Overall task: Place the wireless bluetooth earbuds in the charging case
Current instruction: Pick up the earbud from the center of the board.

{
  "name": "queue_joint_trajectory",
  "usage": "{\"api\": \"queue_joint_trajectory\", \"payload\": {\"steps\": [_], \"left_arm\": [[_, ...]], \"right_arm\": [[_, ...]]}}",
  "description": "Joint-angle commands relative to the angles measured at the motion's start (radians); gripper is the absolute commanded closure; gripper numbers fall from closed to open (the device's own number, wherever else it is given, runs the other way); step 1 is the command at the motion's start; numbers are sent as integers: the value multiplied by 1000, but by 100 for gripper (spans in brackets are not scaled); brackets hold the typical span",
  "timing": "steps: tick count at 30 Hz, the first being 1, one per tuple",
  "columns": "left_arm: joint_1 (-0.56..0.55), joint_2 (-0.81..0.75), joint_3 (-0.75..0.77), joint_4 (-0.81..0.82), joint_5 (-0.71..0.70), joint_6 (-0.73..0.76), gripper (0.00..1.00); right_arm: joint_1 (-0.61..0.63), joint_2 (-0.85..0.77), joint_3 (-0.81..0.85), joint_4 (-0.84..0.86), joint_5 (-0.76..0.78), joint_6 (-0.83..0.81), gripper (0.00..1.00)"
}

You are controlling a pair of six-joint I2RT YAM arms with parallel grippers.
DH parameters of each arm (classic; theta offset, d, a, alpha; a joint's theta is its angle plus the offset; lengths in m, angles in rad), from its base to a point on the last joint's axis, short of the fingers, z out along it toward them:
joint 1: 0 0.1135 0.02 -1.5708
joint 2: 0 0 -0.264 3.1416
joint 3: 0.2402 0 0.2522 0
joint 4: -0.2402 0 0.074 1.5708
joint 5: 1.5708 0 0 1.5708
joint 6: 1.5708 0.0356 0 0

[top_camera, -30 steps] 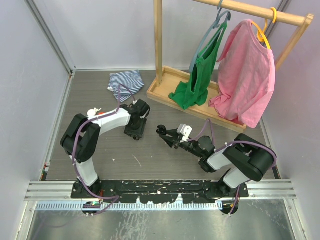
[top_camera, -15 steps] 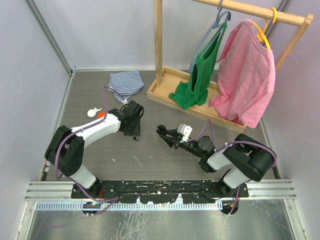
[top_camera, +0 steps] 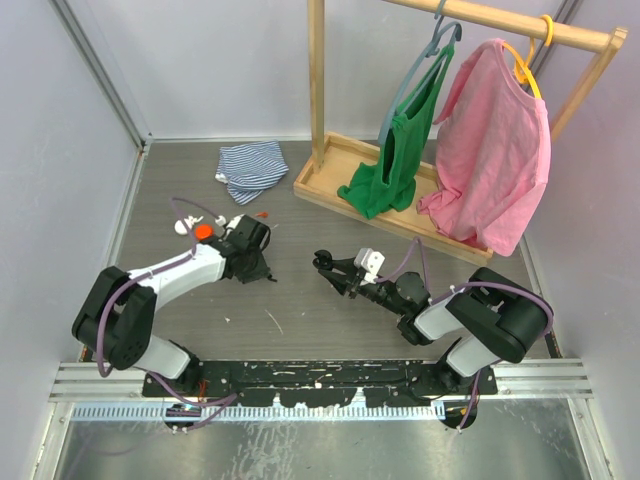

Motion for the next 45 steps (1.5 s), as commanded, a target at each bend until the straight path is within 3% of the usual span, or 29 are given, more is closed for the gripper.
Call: {"api": "queue_joint_trajectory", "payload": {"steps": [1,14,22,33,41,45], "left_arm": [[18,-29,-16,106,-9,-72,73],[34,14,-52,191,51,-121,71],[34,58,-31,182,65,-102,77],[21,118,61,78,59,-27,83],[-34,142,187,-95,-83,123,86],[-46,179,240,-157,-87,204,87]], "right_arm": [[5,-3,11,100,12,-9,99],[6,-3,12,99,10,-8,99],[5,-6,13,94,9,-10,99],[5,-9,12,88,10,-9,99],[5,-7,15,86,11,-10,99],[5,-7,15,85,10,-9,99]]}}
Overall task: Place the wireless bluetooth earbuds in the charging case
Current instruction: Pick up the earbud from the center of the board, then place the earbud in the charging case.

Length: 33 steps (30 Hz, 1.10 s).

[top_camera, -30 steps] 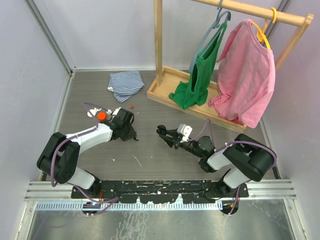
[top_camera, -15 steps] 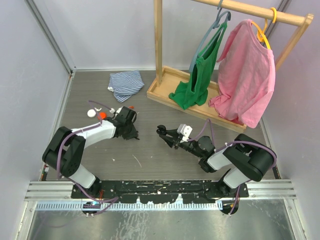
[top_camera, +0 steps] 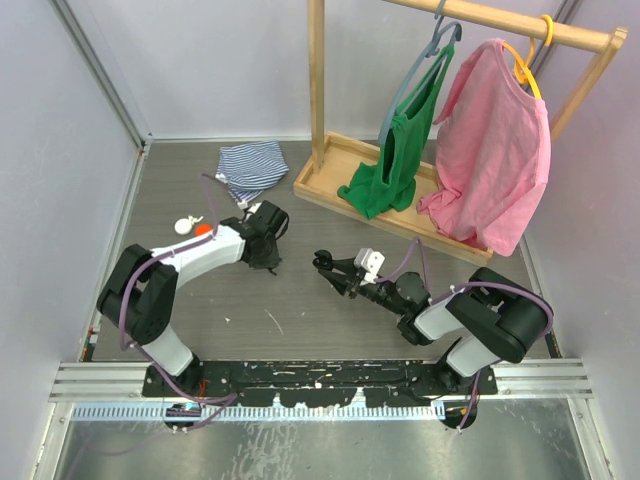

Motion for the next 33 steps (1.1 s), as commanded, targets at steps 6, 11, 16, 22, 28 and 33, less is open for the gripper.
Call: {"api": "queue_joint_trajectory", "payload": {"steps": [6,11,16,22,28,33], "left_arm": [[-13,-42,45,-61,-42,165,87],[-46,-174,14,5,-73,220,88],[-110,-316,-20,81,-150,293,88],[-215,-463,-74,232,-211,426,92],[-305,-528,-120,397,-190,554,89],[-367,-538,-155,543,-171,657,86]], "right_arm": [[6,-4,18,83,11,-8,99],[7,2,22,84,11,-3,99],[7,5,24,85,17,5,99],[7,-1,23,85,25,16,99],[7,2,26,94,21,31,99],[7,2,22,104,22,36,99]]}}
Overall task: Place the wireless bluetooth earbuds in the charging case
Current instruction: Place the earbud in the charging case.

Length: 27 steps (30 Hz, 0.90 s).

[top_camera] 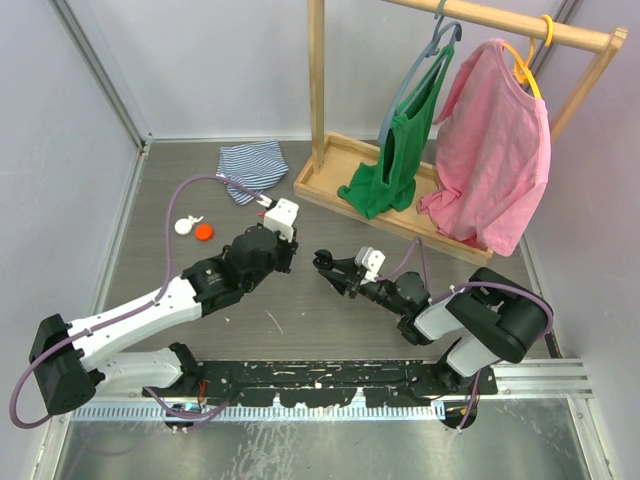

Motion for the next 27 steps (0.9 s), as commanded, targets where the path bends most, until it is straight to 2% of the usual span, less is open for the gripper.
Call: {"api": "queue_joint_trajectory", "payload": {"steps": [1,6,13,27], "left_arm": [[-48,-26,-22,240,4,141,86],[-90,-13,-50,364,45,240,84],[-125,8,-80,462,89,265,82],[-184,45,-106,478,45,318,82]], "right_arm": [[7,0,21,105,13,13,99],[6,-4,20,105,15,19,99],[6,-10,17,108,20,22,99],[7,-24,6,121,37,28,99]]}}
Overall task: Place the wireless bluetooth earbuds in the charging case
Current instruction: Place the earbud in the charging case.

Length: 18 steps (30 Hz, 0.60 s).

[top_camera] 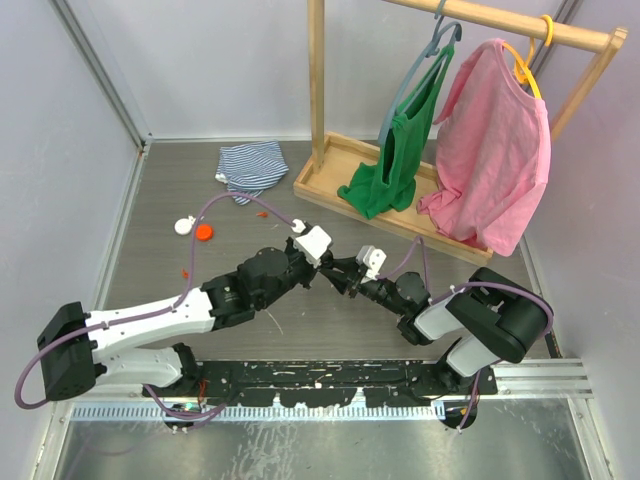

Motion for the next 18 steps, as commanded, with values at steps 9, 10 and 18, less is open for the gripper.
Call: {"api": "queue_joint_trajectory", "payload": {"steps": [9,10,18], "left_arm": [[-26,21,-11,88,-65,74,82],[-27,24,-10,89,-66,77,82],[-30,48,-6,99,-70,88,82]], "right_arm": [[7,-27,6,119,21,7,99],[7,-27,6,119,21,6,99],[7,-27,6,119,20,7,99]]}}
